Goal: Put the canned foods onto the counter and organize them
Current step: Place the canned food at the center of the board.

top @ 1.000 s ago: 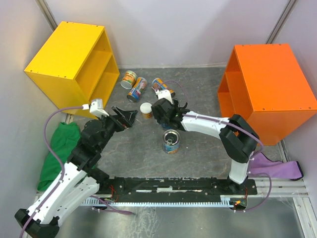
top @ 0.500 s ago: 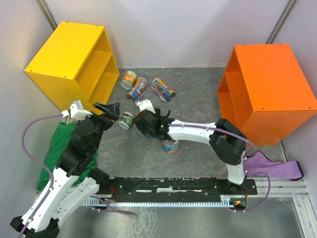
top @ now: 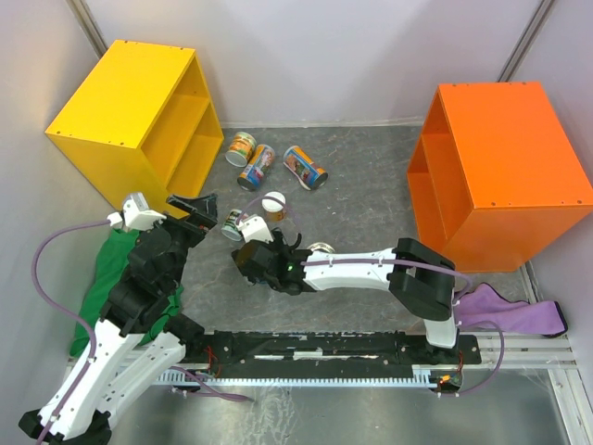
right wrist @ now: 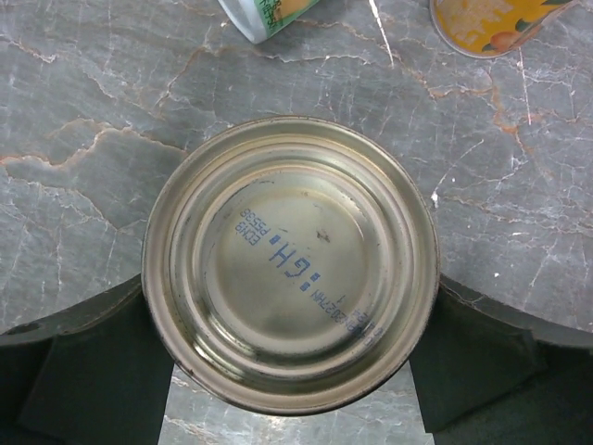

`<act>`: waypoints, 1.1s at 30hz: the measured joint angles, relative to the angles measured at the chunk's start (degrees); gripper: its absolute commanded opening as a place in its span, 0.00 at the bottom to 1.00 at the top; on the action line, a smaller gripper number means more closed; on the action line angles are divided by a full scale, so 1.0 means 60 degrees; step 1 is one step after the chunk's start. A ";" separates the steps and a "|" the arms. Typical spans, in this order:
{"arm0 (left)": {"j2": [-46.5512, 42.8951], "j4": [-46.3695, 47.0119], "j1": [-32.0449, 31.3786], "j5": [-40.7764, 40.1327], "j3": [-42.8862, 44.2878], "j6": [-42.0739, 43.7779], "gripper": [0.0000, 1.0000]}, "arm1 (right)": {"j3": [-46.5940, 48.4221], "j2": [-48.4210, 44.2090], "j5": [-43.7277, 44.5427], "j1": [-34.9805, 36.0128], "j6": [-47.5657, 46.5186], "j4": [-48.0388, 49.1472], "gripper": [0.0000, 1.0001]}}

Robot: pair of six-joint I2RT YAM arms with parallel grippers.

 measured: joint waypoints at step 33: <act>0.2692 0.2087 0.0000 0.2958 0.1308 -0.0335 0.98 | 0.0871 -0.3566 0.1770 0.0692 0.0299 -0.3166 0.97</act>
